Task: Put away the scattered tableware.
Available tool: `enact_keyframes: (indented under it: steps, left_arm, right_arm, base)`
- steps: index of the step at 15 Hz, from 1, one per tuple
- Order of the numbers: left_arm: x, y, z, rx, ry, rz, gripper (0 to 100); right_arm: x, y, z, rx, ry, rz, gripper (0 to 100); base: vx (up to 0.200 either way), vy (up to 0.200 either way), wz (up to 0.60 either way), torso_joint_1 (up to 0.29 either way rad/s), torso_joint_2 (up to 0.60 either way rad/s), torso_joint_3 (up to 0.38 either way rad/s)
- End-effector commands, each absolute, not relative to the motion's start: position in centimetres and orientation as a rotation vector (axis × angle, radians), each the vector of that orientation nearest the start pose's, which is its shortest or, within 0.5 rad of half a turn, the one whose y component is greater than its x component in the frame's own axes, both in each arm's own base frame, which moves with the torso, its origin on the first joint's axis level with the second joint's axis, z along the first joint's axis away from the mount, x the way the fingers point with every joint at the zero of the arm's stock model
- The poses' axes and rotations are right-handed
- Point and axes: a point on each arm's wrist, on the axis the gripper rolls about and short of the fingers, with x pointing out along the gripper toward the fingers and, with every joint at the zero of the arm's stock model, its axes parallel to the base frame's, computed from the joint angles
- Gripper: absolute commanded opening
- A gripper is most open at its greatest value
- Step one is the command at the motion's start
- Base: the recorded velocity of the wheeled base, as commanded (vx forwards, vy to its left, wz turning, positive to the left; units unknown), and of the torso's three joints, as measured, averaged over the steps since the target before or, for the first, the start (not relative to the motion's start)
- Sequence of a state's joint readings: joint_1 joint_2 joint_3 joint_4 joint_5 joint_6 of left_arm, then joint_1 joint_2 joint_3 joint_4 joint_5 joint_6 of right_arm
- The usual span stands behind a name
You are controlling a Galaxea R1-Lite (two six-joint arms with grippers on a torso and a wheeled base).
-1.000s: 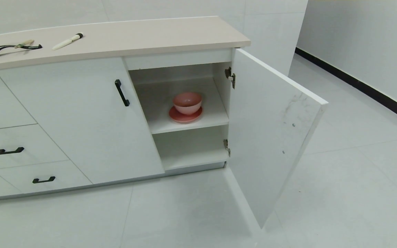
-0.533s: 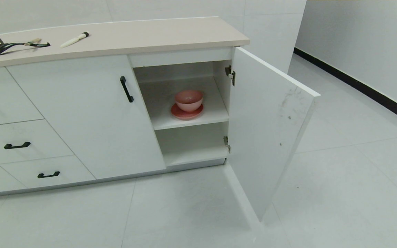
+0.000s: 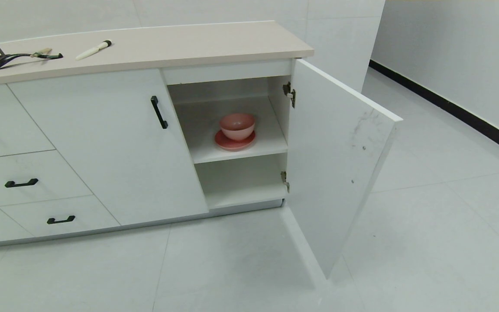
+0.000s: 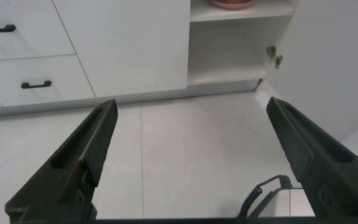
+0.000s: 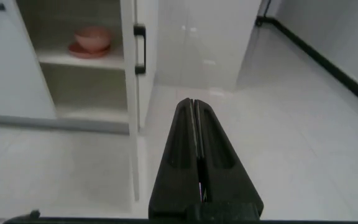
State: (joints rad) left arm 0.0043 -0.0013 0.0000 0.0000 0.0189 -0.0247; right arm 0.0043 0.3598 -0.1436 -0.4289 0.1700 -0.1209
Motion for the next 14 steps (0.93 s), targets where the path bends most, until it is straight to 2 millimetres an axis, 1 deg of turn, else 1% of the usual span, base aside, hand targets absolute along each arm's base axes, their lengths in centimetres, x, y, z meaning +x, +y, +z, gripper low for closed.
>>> enact_keyframes:
  steps: [1,2,3,4,5,6,7,8,10,11,12,13,14]
  left_arm:
    - [-2.3,0.0,7.6,-0.025,-0.002,0.025,100]
    - [-2.3,0.0,7.6,-0.026,-0.002,0.025,100]
    - [-2.3,0.0,7.6,-0.026,-0.002,0.023,100]
    - [-2.3,0.0,7.6,-0.028,-0.002,0.025,100]
    - [-2.3,0.0,7.6,-0.028,-0.002,0.025,100]
    - [-2.3,0.0,7.6,-0.028,-0.002,0.023,100]
    - [-2.3,0.0,7.6,-0.029,-0.002,0.026,100]
    - [-2.3,0.0,7.6,-0.028,-0.002,0.025,100]
    - [-2.3,0.0,7.6,-0.028,-0.003,0.024,100]
    - [-2.3,0.0,7.6,-0.026,-0.003,0.025,100]
    - [-2.3,0.0,7.6,-0.028,-0.003,0.024,100]
    - [-2.3,0.0,7.6,-0.028,-0.002,0.025,100]
    - [-2.3,0.0,7.6,-0.028,-0.003,0.024,100]
  right_arm:
    - [11.1,0.8,21.6,-0.207,-0.296,0.253,0]
    - [11.9,0.5,19.6,-0.222,-0.214,0.314,0]
    - [12.3,0.5,19.1,-0.230,-0.193,0.320,0]
    - [13.4,0.6,19.4,-0.230,-0.189,0.329,0]
    - [15.4,0.7,19.9,-0.233,-0.201,0.340,0]
    - [16.9,0.7,19.9,-0.238,-0.207,0.366,0]
    - [19.1,1.5,19.3,-0.252,-0.198,0.463,0]
    - [20.7,2.1,18.9,-0.265,-0.186,0.511,0]
    - [24.7,2.4,19.0,-0.264,-0.180,0.515,0]
    - [25.7,2.5,18.7,-0.262,-0.169,0.515,0]
    - [27.8,2.5,17.8,-0.256,-0.141,0.519,0]
    - [28.8,2.7,17.3,-0.253,-0.131,0.525,0]
    - [29.4,2.8,17.2,-0.253,-0.131,0.526,0]
  base:
    - [0.000,0.000,0.00,0.000,0.00,0.000]
    - [0.000,0.000,0.00,0.000,0.00,0.000]
    - [0.000,0.000,0.00,0.000,0.00,0.000]
    - [0.000,0.000,0.00,0.000,0.00,0.000]
    - [0.000,0.000,0.00,0.000,0.00,0.000]
    - [0.000,0.000,0.00,0.000,0.00,0.000]
    - [0.000,0.000,0.00,0.000,0.00,0.000]
    - [0.000,0.000,0.00,0.000,0.00,0.000]
    - [0.000,0.000,0.00,0.000,0.00,0.000]
    - [0.200,0.000,0.00,0.012,0.00,-0.002]
    - [0.000,0.000,0.00,0.000,0.00,0.000]
    - [0.000,0.000,0.00,0.000,0.00,0.000]
    - [0.000,0.000,0.00,0.000,0.00,0.000]
